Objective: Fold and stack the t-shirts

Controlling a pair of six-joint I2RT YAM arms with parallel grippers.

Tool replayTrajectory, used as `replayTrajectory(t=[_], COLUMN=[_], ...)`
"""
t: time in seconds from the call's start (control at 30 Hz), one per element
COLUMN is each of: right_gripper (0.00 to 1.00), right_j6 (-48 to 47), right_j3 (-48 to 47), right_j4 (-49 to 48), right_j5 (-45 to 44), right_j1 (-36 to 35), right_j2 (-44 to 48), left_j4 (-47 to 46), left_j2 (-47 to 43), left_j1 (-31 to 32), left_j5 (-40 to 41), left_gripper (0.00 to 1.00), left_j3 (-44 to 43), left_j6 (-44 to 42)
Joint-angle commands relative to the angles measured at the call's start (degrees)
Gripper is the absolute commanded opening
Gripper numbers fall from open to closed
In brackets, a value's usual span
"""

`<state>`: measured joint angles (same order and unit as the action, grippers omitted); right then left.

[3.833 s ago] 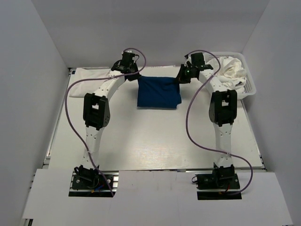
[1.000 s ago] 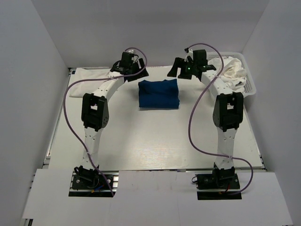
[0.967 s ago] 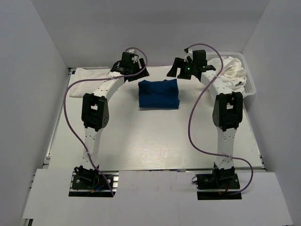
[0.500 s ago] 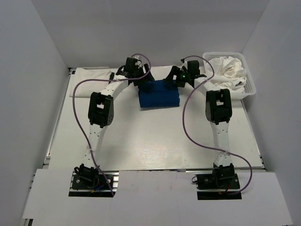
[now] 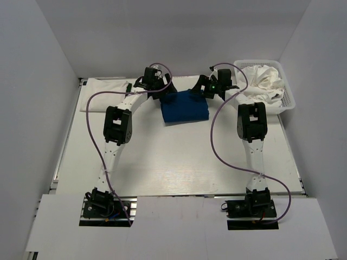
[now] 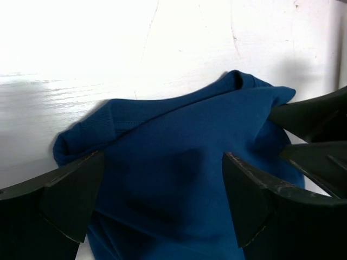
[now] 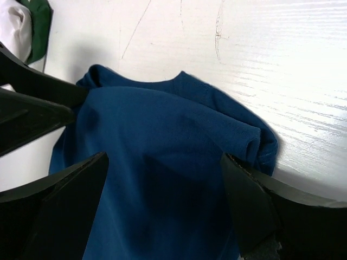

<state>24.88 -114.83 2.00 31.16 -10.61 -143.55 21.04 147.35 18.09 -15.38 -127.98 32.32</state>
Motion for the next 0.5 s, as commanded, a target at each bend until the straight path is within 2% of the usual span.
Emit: replayTrajectory(t=[0.0, 0.07, 0.13, 0.2, 0.23, 0.27, 0.47], right_gripper=[0.9, 0.9, 0.9, 0.9, 0.9, 0.9, 0.9], right_j6=[-6.15, -9.14, -10.38, -11.44, -11.78, -12.05, -12.49], right_j3=[-1.97, -5.57, -6.64, -3.49, 1.4, 3.27, 17.51], right_j4=[7.4, 11.08, 13.29, 12.16, 11.72, 11.28, 9.69], right_j5=[-0.75, -0.66, -1.62, -3.02, -3.55, -3.91, -10.14], right_j1=[-0.37, -0.2, -0.2, -0.2, -0.29, -0.2, -0.11], right_j2=[3.17, 6.59, 9.06, 15.65, 19.23, 23.01, 35.69], left_j4=[3.13, 3.84, 3.22, 4.18, 5.58, 9.33, 18.85], left_j2=[-2.93, -6.18, -11.8, -14.88, -16.64, -17.18, -17.18], left_j1=[-0.42, -0.42, 0.1, 0.63, 1.16, 1.16, 1.69], left_j5=[3.67, 6.57, 7.37, 10.35, 14.11, 15.19, 14.67], left_gripper=[0.99, 0.99, 0.99, 0.99, 0.99, 0.99, 0.99], left_j3=[-3.41, -3.41, 0.18, 3.17, 3.18, 3.18, 5.19], left_j6=[-1.03, -1.03, -1.03, -1.9, -1.91, -1.91, -2.52])
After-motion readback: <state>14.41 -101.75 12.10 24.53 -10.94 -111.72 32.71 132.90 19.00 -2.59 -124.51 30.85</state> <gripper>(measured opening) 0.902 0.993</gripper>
